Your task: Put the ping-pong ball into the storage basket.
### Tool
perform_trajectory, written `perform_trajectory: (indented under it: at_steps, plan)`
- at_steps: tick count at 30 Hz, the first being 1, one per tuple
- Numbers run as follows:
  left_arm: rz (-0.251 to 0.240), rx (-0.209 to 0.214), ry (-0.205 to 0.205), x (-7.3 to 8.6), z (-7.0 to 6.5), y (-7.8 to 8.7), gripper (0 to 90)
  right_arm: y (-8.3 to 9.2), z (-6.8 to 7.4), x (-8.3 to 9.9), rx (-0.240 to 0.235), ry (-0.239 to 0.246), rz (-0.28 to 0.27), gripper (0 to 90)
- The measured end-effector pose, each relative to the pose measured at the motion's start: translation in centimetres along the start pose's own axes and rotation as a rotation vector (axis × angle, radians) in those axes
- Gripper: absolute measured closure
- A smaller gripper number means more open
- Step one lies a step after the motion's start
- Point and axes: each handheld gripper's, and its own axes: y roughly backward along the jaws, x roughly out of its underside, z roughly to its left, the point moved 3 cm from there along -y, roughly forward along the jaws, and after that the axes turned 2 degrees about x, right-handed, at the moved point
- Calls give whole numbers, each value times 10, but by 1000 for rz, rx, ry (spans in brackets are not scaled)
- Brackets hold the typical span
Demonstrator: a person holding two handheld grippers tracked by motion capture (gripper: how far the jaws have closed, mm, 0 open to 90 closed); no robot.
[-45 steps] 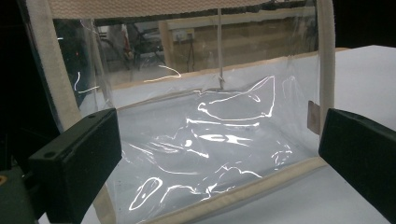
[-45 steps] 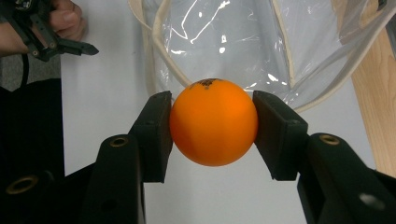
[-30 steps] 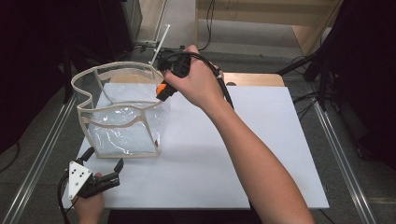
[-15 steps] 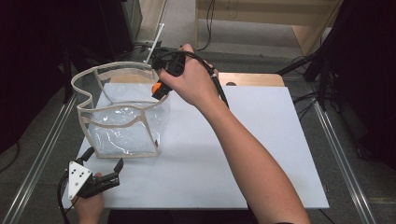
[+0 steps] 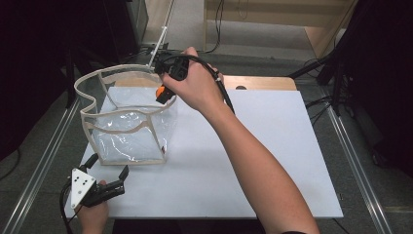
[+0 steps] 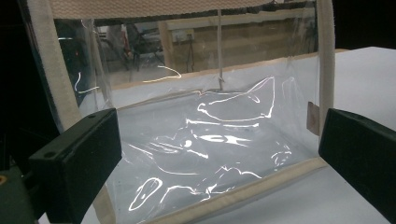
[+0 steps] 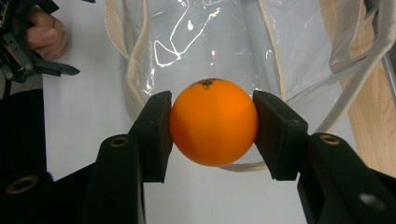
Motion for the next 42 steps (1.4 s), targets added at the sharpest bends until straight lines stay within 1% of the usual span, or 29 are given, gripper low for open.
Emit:
perform_trajectory:
  at_steps: [11,15,18,24,25,31,42]
  plan:
    - [0,1,0,0,0,0,0,-7,-1,-2,8,2,10,481]
    - [1,1,2,0,0,0,0,-9,0,-2,10,1,21,481]
    - [3,1,2,0,0,0,0,-11,0,-3,6,4,17,481]
    - [2,1,3,0,0,0,0,-15,-1,-2,3,3,23,481]
    - [2,1,2,0,0,0,0,-15,-1,-2,4,1,31,481]
    - [2,1,2,0,0,0,0,-18,-1,-1,3,1,33,481]
    - [-1,1,3,0,0,0,0,-24,-6,0,41,-3,64,480]
